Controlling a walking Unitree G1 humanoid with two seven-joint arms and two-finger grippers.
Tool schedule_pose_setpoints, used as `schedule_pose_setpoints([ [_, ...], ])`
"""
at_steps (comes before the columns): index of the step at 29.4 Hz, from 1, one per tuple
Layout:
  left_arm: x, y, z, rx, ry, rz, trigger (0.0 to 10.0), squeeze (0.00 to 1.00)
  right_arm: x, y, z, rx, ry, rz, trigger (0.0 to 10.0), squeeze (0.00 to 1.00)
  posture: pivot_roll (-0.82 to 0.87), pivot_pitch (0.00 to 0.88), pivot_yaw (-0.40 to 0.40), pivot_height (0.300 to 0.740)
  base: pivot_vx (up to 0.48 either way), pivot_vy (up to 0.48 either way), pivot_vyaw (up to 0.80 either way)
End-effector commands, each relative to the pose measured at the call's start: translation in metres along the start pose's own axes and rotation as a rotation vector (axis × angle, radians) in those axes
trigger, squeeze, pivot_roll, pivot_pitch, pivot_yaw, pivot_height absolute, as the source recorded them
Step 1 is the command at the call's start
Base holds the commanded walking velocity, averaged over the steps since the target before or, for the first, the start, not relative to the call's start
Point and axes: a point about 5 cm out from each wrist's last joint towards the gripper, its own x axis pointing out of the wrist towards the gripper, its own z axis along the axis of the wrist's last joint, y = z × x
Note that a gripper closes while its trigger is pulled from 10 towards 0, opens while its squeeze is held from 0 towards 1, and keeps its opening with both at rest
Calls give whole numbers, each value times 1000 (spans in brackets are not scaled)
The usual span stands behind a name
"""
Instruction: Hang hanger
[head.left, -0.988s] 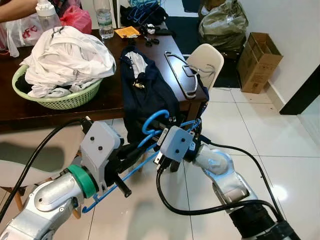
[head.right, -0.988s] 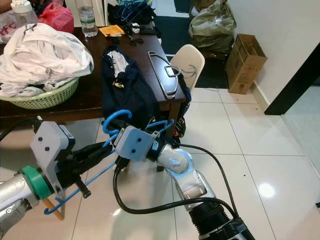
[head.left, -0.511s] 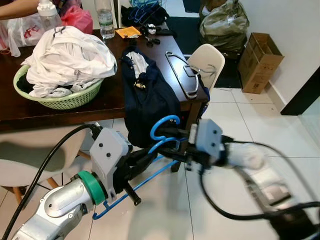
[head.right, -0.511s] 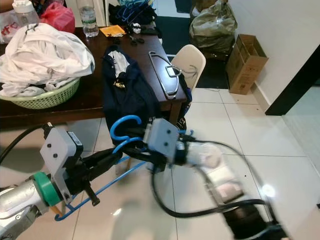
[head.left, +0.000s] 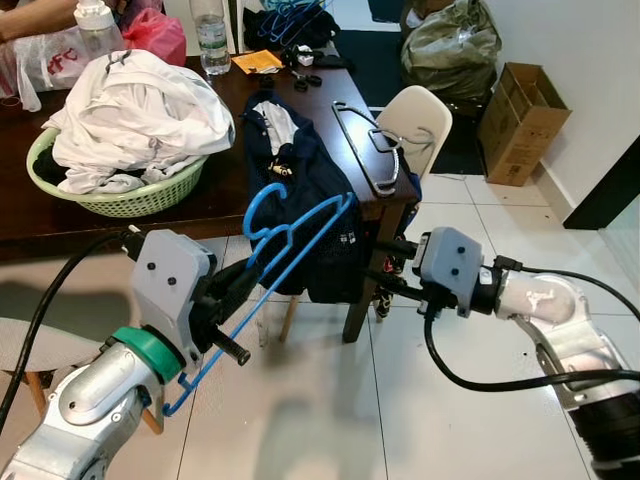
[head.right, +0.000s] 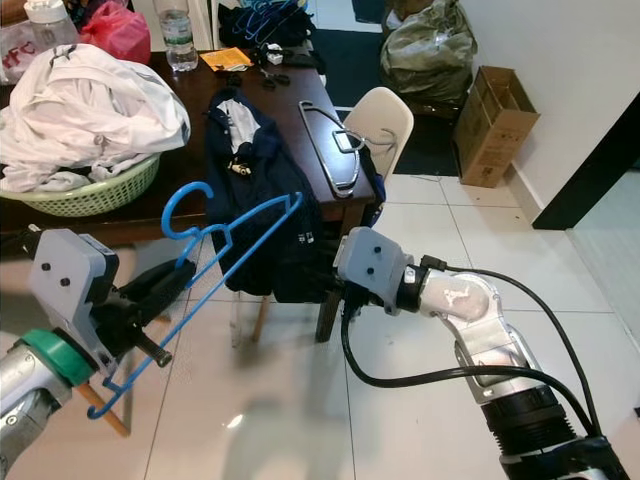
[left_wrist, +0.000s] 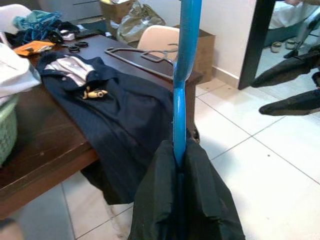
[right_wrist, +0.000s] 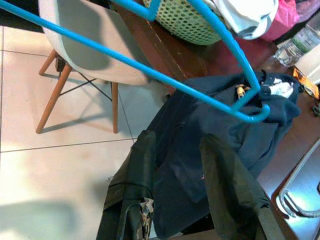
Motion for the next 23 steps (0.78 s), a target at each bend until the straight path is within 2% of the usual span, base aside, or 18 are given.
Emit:
schedule_pose_setpoints([
  [1, 0, 6, -7, 71, 44, 71, 10000, 0, 0, -4, -9, 41, 10, -102, 10000, 0, 31, 115, 46, 740, 0, 0, 0],
  [2, 1, 8, -9, 109, 46, 103, 10000, 0, 2, -6, -12, 59, -3, -170, 10000, 0, 32, 114, 46, 740, 0, 0, 0],
  [5, 2, 9, -10, 134, 40, 132, 10000, 0, 5, -8, -15, 72, -16, -232, 10000, 0, 31, 114, 46, 740, 0, 0, 0],
  [7, 6, 6, -19, 289, 36, 238, 10000, 0, 26, 9, -18, 236, -76, -438, 10000, 0, 31, 109, 40, 740, 0, 0, 0],
  [8, 6, 6, -19, 289, 36, 238, 10000, 0, 26, 9, -18, 236, -76, -438, 10000, 0, 31, 109, 40, 740, 0, 0, 0],
  [9, 7, 1, -24, 427, 28, 262, 10000, 0, 38, 23, -17, 361, -105, -542, 10000, 0, 32, 108, 40, 740, 0, 0, 0],
  [12, 7, -1, -24, 465, 16, 260, 10000, 0, 44, 30, -13, 392, -119, -556, 10000, 0, 32, 106, 40, 740, 0, 0, 0],
  [14, 7, 0, -23, 513, -1, 291, 10000, 0, 51, 38, -10, 473, -144, -577, 10000, 0, 31, 104, 39, 740, 0, 0, 0],
  [17, 7, 2, -23, 480, -4, 308, 10000, 0, 55, 42, -8, 503, -158, -575, 10000, 0, 33, 100, 38, 740, 0, 0, 0],
  [18, 8, 2, -21, 428, -14, 306, 10000, 0, 60, 47, -4, 515, -171, -569, 10000, 0, 34, 95, 35, 740, 0, 0, 0],
  [19, 8, 2, -21, 428, -14, 306, 10000, 0, 60, 47, -4, 515, -171, -569, 10000, 0, 34, 95, 35, 740, 0, 0, 0],
  [20, 8, 3, -19, 372, -24, 315, 10000, 0, 64, 50, -2, 528, -187, -554, 10000, 0, 38, 92, 33, 740, 0, 0, 0],
  [23, 8, 5, -16, 359, -33, 324, 10000, 0, 67, 53, 1, 528, -204, -537, 10000, 0, 43, 89, 30, 740, 0, 0, 0],
])
